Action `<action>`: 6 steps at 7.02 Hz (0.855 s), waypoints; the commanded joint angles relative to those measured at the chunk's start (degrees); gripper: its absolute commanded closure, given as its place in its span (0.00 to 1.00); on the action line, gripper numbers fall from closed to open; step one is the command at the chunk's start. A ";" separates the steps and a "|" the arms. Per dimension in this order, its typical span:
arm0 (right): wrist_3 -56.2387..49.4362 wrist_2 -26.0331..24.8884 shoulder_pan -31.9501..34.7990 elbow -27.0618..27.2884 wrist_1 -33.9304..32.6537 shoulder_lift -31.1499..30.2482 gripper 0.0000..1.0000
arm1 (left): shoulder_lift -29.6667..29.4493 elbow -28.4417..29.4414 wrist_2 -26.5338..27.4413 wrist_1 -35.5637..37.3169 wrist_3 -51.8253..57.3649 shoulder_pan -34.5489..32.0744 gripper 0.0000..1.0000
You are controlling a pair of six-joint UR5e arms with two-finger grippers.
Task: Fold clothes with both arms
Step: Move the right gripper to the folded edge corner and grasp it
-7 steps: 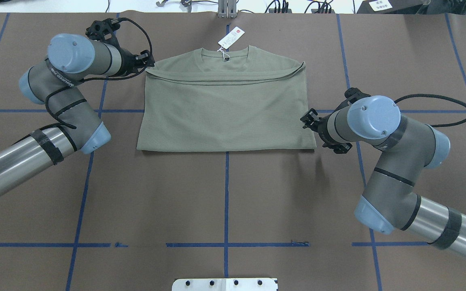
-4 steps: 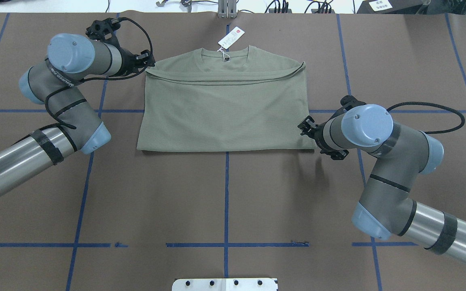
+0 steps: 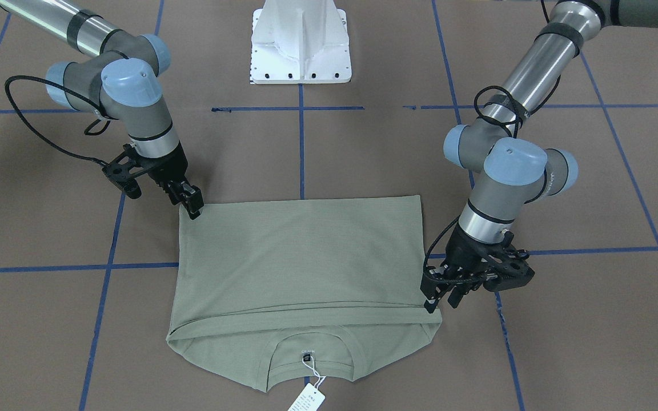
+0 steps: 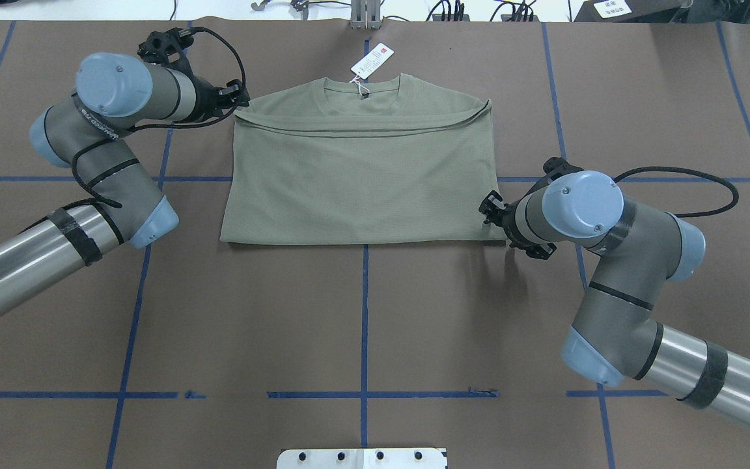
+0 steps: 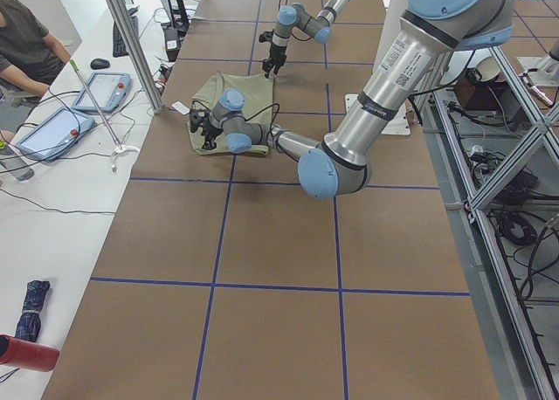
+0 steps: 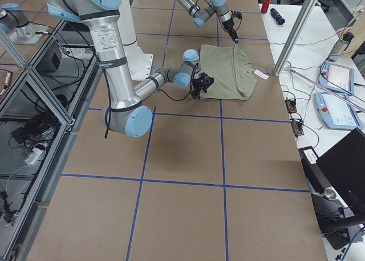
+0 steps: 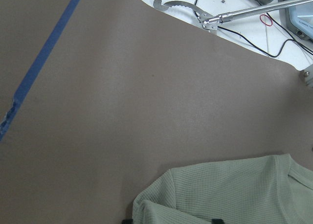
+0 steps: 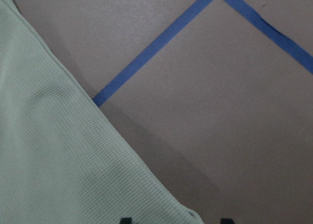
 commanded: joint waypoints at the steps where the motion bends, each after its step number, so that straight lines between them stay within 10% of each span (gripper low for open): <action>1: 0.14 0.07 -0.01 -0.08 0.00 0.03 1.00 | 0.01 -0.04 0.00 0.04 0.09 -0.01 0.38; 4: -0.03 0.59 0.34 3.23 0.00 -1.10 1.00 | 0.01 -1.17 -0.18 0.13 0.00 -0.01 0.38; 6: 0.93 3.99 -1.05 16.19 -0.87 -10.19 1.00 | 1.49 -5.72 -0.26 0.39 -0.78 0.78 0.38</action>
